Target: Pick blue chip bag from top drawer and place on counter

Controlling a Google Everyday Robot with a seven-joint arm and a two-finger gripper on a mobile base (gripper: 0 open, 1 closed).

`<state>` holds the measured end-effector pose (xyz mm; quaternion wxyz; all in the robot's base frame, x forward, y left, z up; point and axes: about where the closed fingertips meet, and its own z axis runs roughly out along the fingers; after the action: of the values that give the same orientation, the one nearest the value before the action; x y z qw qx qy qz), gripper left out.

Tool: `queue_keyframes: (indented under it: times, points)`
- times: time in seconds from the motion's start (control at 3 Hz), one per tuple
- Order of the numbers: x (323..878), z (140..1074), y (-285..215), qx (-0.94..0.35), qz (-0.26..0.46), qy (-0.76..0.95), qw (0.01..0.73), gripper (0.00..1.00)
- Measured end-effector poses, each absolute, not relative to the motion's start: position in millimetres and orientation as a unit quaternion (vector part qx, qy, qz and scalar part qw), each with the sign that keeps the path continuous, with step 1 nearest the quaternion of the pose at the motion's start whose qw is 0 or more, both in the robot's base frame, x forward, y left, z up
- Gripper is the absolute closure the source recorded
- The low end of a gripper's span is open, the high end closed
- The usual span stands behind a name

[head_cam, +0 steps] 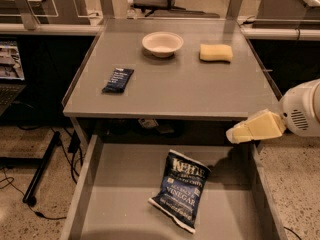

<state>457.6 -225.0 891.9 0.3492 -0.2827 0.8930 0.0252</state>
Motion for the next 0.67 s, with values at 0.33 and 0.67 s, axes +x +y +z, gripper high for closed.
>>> queue_keyframes:
  times: [0.33, 0.67]
  points:
    - [464.7, 896.5, -225.3, -0.276, 0.021, 0.889, 0.364, 0.0]
    - [458.3, 885.8, -220.3, -0.279, 0.035, 0.89, 0.357, 0.0]
